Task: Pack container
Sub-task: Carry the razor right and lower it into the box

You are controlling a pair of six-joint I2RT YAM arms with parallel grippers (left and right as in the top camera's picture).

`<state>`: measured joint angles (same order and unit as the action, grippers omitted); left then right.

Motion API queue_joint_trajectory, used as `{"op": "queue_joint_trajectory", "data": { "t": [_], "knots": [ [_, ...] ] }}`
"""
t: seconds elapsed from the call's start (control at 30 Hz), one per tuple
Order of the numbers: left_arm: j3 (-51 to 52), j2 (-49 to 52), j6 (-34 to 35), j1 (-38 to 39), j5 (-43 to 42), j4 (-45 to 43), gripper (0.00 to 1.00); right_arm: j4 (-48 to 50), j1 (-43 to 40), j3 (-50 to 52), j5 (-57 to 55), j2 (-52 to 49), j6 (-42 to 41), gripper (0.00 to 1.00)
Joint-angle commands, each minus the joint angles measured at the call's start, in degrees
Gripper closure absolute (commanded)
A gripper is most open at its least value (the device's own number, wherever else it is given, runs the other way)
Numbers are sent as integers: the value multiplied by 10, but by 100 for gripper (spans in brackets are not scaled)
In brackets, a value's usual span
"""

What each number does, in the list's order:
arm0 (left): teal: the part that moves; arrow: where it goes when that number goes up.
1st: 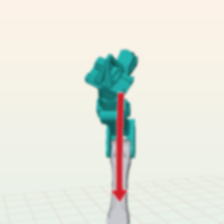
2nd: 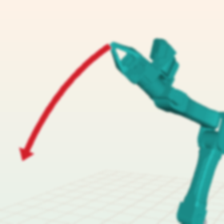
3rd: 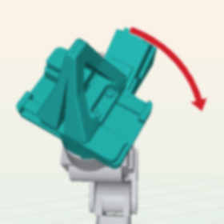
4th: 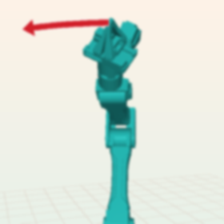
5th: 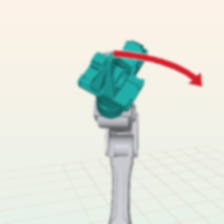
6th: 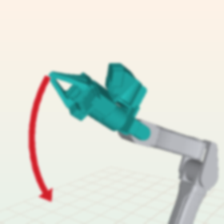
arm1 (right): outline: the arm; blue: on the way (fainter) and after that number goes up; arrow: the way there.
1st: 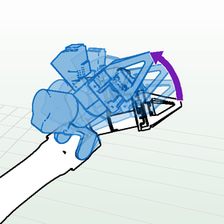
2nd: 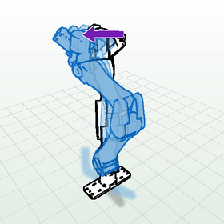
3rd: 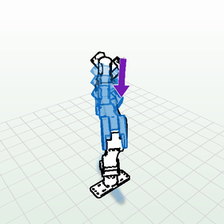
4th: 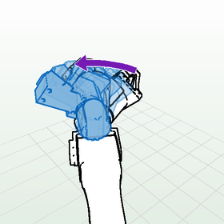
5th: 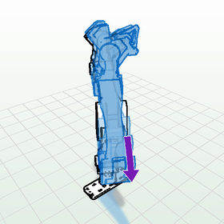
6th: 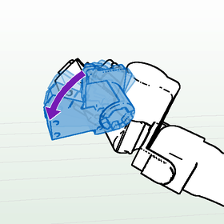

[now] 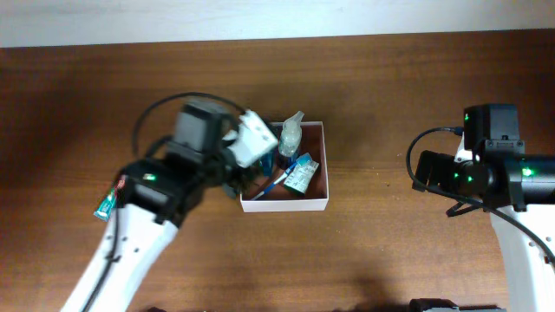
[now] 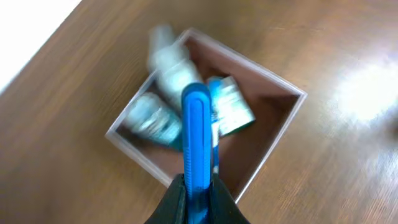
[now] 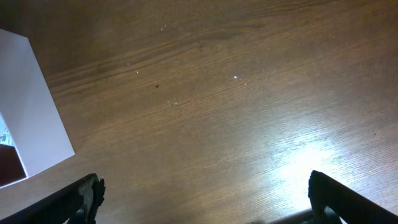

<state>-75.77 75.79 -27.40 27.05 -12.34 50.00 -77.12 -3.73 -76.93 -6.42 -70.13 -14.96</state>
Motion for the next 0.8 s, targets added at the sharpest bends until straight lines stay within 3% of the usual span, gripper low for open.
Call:
{"op": "queue_joint_trajectory", "data": {
  "t": [0.0, 0.37, 0.47, 0.5, 0.57, 0.63, 0.73, 0.77],
  "knots": [
    [-1, 43, -68, 46, 16, -12, 99, 1, -5, -1, -3, -1, 0, 2],
    [-1, 242, -67, 65, 16, -14, 96, 1, -5, -1, -3, -1, 0, 2],
    [-4, 241, -67, 65, 16, -14, 71, 1, -5, -1, -3, -1, 0, 2],
    [-9, 238, -68, 65, 17, -13, 54, 1, -5, -1, -3, -1, 0, 2],
    [-19, 231, -67, 64, 21, -12, 49, 1, -5, -1, -3, -1, 0, 2],
    [-32, 215, -67, 65, 33, -9, 36, -1, -5, -1, -3, -1, 0, 2],
    [-59, 172, -66, 64, 38, 15, 32, -1, -5, -1, -3, -1, 0, 2],
    [-70, 143, -49, 64, 57, 25, 26, 0, -5, -1, -3, -1, 0, 2]
  ]
}}
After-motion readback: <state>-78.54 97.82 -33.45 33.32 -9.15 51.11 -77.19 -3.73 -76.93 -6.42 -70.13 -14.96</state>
